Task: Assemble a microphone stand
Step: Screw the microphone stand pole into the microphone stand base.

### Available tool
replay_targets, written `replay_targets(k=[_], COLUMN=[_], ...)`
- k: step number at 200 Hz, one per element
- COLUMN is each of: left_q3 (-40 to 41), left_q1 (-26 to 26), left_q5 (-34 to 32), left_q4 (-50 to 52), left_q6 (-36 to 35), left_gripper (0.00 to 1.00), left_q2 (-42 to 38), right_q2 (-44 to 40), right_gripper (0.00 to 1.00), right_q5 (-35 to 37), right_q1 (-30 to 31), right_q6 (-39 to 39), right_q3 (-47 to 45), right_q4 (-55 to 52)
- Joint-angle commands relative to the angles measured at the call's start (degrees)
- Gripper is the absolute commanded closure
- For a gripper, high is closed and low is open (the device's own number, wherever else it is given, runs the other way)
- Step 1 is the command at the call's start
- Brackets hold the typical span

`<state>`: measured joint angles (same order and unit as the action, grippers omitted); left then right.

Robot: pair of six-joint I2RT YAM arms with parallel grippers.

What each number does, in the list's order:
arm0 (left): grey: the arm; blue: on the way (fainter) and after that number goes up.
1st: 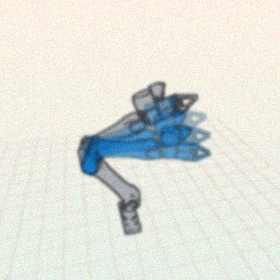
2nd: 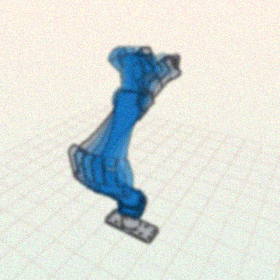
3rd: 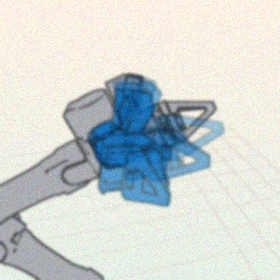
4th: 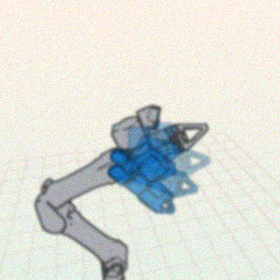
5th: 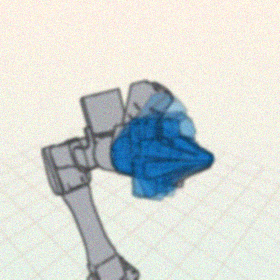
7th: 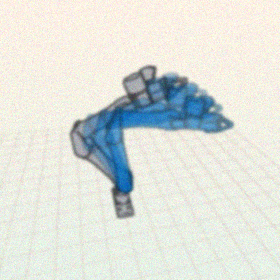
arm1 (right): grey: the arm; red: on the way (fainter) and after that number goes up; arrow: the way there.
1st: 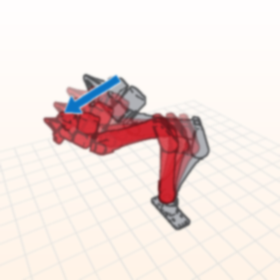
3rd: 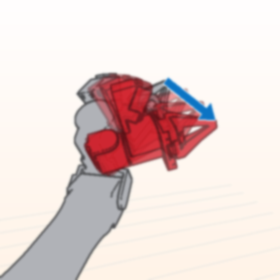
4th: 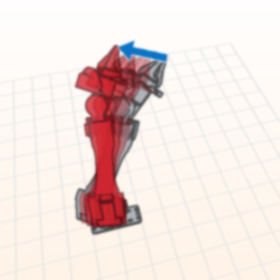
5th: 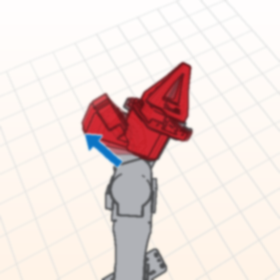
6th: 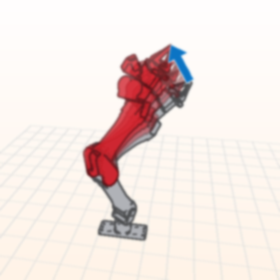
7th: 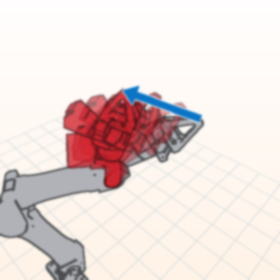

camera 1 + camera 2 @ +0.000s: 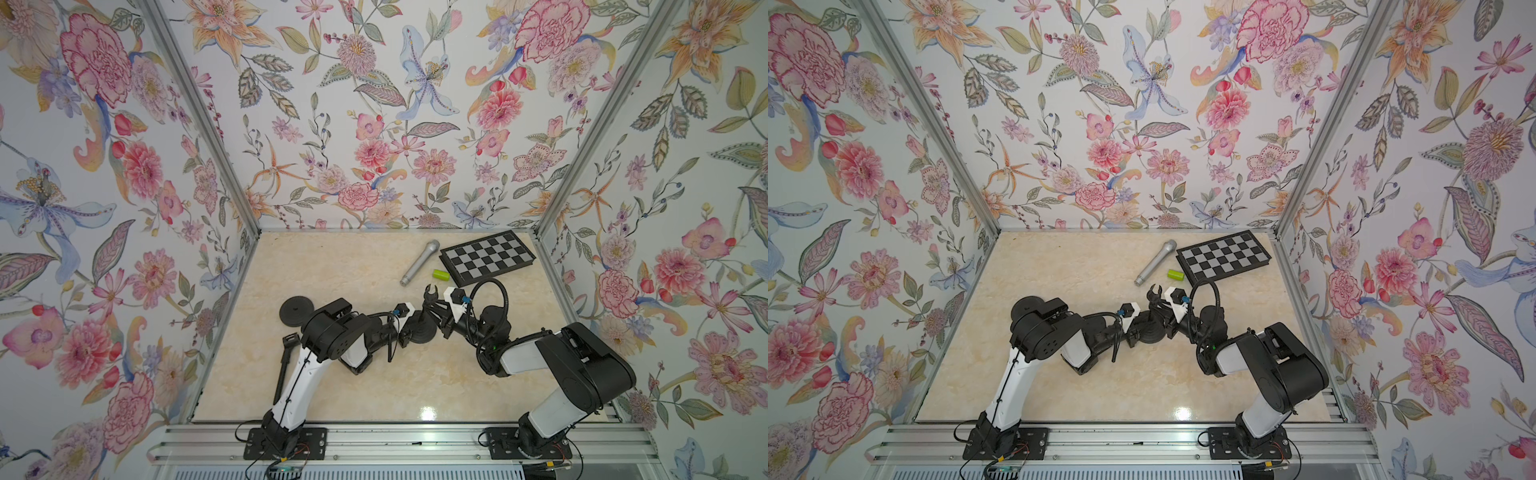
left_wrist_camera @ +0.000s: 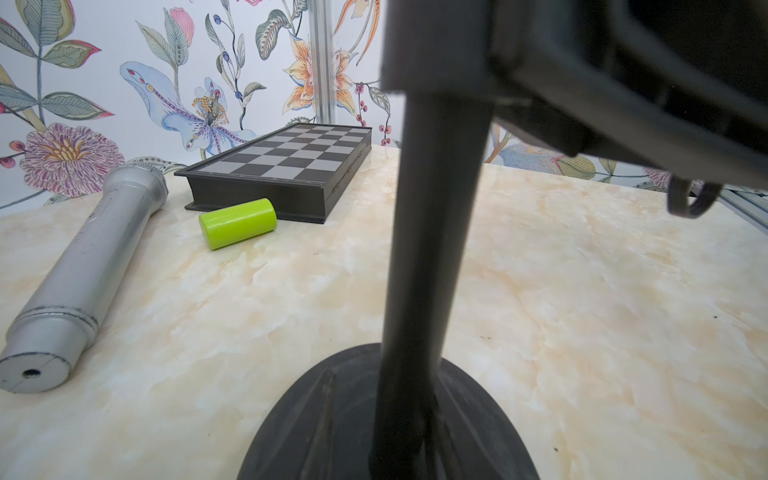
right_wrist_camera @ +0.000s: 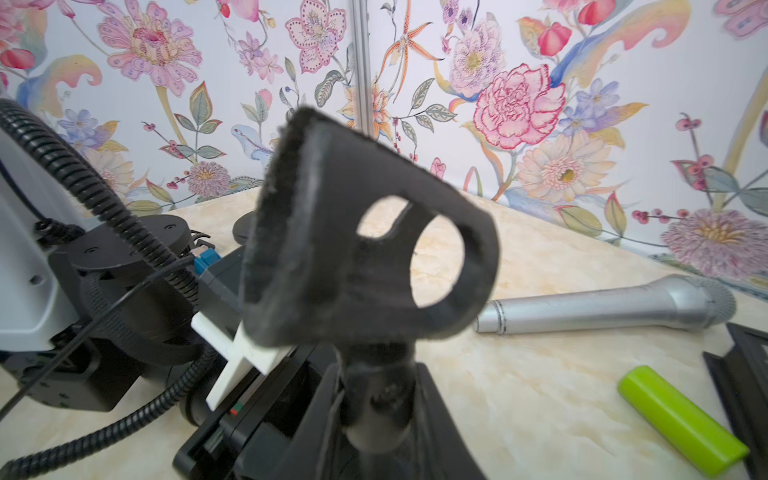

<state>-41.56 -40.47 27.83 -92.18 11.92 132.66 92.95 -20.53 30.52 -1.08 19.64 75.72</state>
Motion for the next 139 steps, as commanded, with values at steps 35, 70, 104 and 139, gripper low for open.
replay_targets(k=[35,70,104,139], left_q3=[2.43,2.31,2.49,2.49], left_q1=[1.18,1.22,1.27,1.28], left_q5=[-5.59,-5.69,-5.65,-5.27], left_q4=[-13.28,-13.29,-13.27,-13.28], left_q6=[-0.35,-0.19,-0.61,-0.39], left_gripper=[0.65,0.65,0.65,0.65], left_q2=[6.42,7.04,6.39,6.39], right_q2=[4.01,2.86,-2.32,-5.55], right_gripper=[1.00,0.96,0.69,0.57], right_q5=[34.94,26.09,8.11,-4.83], right_q1=[12.77,12.31,7.02,-1.74], right_q6=[-9.67,-4.61,0.49,3.05], right_q3=[-4.06,-3.46,-0.30,3.53], right_q4=[-2.53,-4.67,-11.72,-18.73])
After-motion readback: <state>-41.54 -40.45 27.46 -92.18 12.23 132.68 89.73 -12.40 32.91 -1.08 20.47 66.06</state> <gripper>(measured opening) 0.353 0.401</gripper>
